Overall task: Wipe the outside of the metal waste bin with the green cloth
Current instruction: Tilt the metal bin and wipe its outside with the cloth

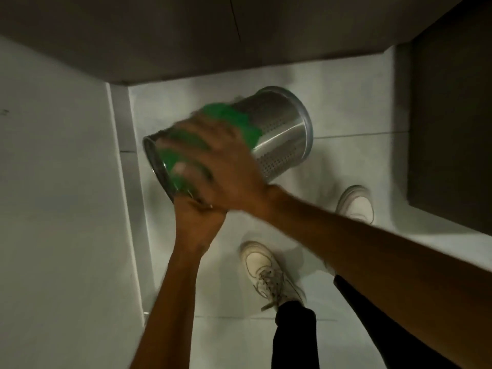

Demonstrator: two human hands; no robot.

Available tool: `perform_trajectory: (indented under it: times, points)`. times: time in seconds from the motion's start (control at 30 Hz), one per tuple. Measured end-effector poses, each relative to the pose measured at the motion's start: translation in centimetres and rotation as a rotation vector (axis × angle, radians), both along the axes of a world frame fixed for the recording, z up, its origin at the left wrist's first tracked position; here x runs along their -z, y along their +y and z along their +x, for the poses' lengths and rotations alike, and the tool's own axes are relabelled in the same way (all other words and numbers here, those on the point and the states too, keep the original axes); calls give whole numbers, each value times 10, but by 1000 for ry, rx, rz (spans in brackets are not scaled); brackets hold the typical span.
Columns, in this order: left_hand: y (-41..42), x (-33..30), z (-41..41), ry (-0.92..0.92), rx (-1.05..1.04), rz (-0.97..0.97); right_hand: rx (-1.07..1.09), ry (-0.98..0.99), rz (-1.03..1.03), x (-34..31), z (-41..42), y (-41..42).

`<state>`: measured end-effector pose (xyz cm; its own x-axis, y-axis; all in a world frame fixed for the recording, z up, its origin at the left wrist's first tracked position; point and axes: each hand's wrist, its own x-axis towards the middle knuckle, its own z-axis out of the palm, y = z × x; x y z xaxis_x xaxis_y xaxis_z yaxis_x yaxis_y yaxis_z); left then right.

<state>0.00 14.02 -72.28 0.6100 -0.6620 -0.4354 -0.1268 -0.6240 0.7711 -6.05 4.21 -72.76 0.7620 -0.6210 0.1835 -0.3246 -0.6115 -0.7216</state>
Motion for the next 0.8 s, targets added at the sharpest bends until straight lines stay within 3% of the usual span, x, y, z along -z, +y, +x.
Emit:
perform_trajectory:
  times: [0.07,0.1,0.23,0.3,0.4,0.5,0.57,0.6,0.7,0.8]
  points:
    - [9,6,-1,30,-30,45,-251,-29,18,0,-2,15]
    - [14,7,-1,60,-50,67,-231,3,76,9,-13,8]
    - [27,7,3,115,-32,74,529,224,181,62,-65,-56]
    - [25,10,4,140,8,74,733,334,268,63,-71,-73]
    - [29,15,1,82,71,87,449,191,142,36,-36,-55]
    - [55,17,-4,82,54,214,-51,-16,-30,5,-1,2]
    - [73,15,-2,226,-12,235,-314,32,-51,7,-12,25]
    - [78,13,0,270,-64,200,-290,75,-35,17,-25,27]
    - [81,6,2,286,-185,108,293,252,68,57,-65,5]
    - [70,5,-7,306,-125,99,804,399,192,62,-78,-12]
